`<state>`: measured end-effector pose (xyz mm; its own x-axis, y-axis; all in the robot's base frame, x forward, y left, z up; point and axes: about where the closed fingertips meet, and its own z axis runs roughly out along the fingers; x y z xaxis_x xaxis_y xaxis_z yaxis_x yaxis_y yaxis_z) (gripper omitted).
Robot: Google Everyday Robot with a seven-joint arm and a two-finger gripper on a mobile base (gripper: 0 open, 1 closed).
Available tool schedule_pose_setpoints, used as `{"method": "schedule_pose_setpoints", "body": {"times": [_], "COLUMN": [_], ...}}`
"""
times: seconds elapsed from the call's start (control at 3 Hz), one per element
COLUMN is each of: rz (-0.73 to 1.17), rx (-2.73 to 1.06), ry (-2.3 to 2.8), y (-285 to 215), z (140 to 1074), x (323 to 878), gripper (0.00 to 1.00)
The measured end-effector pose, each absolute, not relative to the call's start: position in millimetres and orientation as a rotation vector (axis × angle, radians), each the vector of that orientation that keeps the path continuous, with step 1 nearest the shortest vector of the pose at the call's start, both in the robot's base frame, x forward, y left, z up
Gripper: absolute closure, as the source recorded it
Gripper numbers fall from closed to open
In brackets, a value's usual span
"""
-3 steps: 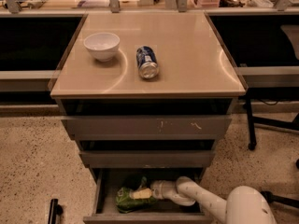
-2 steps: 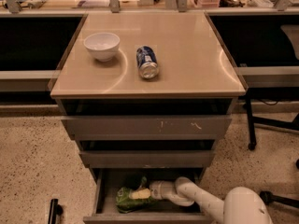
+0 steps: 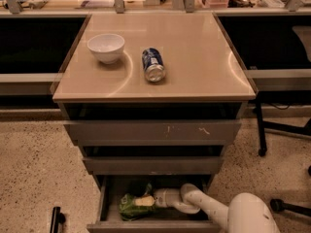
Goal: Pick green rice chip bag from bottom drawer and place on counter
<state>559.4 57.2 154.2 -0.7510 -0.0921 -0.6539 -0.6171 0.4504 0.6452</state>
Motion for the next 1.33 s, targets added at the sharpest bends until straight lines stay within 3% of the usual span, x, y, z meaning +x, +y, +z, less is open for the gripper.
{"method": "schedule_pose_setpoints", "body": {"times": [0.67,1.0,1.33], "rz": [1.278,1.279,1.279], "rx": [-0.591,-0.591,-0.591], "ry": [2.165,2.165,2.165], "y": [57.2,57.3,57.3], "z": [154.2,154.2,154.3], "x": [559.3,559.3,559.3], "gripper": [0.88,1.00,1.00]}}
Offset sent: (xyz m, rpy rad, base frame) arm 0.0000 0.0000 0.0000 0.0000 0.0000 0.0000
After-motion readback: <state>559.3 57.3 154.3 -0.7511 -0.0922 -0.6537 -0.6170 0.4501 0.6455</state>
